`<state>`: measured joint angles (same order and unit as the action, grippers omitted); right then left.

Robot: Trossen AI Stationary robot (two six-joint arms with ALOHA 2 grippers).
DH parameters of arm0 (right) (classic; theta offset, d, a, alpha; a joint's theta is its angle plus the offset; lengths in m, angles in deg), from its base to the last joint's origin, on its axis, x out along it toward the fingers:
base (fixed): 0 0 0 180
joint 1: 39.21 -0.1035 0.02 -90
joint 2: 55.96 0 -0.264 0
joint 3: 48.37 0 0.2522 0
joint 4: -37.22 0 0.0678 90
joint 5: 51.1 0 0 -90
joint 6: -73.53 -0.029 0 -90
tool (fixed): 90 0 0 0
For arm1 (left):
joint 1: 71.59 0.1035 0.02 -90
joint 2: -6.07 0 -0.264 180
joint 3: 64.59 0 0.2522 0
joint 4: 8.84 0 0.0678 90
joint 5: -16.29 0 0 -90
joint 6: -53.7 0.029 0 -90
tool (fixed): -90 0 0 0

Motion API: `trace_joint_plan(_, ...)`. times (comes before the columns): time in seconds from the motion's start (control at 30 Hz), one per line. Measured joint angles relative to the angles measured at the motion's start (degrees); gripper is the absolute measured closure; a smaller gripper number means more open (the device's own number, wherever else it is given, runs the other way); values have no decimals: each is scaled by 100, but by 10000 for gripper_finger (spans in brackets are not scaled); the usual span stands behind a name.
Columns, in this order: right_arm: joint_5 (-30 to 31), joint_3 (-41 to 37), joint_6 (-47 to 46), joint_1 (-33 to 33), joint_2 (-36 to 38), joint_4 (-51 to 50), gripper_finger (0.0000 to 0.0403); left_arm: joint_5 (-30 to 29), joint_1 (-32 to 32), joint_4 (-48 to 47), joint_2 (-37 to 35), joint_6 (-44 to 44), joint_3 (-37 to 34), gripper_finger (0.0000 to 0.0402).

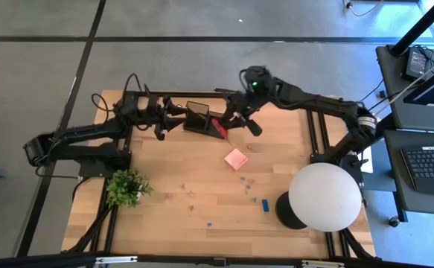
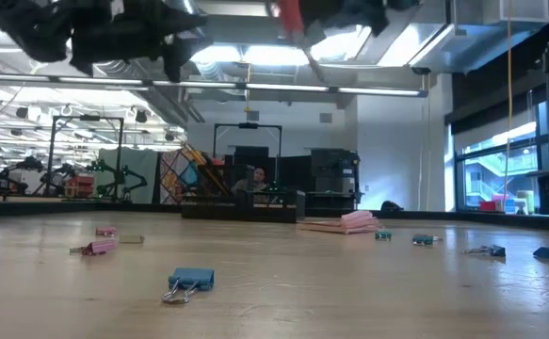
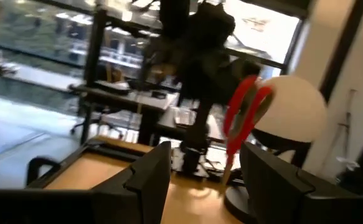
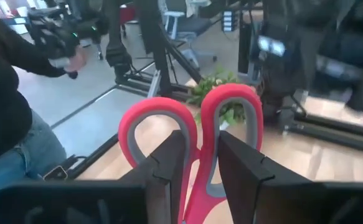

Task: Pick and place office supplies into organizer
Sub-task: Put the red scissors into the black desk organizer

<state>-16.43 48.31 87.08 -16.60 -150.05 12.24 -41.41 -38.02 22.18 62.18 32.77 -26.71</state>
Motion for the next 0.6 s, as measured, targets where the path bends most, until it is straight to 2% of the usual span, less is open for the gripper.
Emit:
trace_joint_plan(0.13, -218, -5, -241, 6, -392, 395, 313, 379, -146, 2, 143, 158, 344, 217)
trace_joint_plan(0.3, -630, -5, -746, 4, -633, 960, 313, 576, -322, -2, 469, 144, 563, 217)
trace_joint_plan(0.6, -643, -5, -943, 4, -664, 1187, 313, 587, -590, 43, 1190, 409, 954, 217)
